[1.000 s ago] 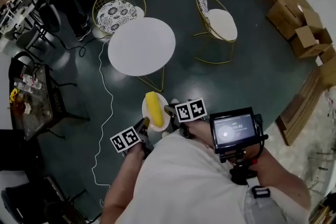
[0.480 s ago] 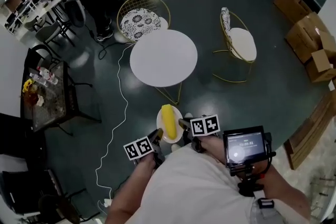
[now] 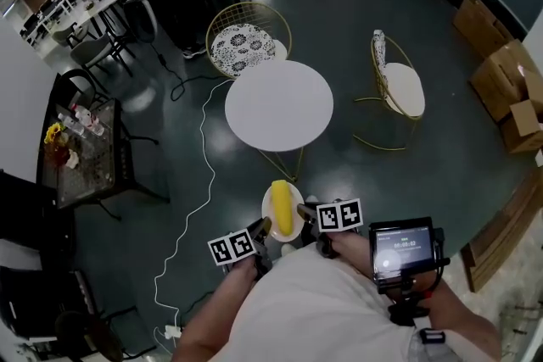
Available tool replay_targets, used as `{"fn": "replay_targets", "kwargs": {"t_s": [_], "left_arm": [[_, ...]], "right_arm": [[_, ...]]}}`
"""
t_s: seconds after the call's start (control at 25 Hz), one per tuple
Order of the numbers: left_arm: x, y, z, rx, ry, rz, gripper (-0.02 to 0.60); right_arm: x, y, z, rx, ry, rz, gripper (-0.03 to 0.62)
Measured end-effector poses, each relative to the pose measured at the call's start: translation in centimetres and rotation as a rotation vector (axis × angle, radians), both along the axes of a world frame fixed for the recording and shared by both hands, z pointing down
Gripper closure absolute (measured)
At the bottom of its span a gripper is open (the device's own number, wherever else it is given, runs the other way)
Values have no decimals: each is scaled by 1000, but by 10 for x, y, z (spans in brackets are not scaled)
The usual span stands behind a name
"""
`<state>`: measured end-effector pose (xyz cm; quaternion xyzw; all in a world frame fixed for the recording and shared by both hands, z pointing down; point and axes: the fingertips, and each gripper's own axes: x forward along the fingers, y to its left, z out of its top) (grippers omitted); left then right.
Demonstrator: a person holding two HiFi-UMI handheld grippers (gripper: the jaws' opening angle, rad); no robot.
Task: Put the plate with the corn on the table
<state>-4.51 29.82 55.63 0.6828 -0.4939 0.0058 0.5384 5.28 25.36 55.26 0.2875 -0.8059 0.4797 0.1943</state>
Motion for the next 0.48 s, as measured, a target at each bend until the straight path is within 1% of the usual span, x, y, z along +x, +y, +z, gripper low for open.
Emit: {"fn": "replay_targets", "kwargs": {"t_s": [0.2,0.48], "left_arm": [[-5,3,-2,8,1,-10,540],[-21,8,-3,12,7,-44,540]], "right_arm": [[-6,2,-2,3,2,-8,541],[-23,4,-3,8,8,-43,540]]}}
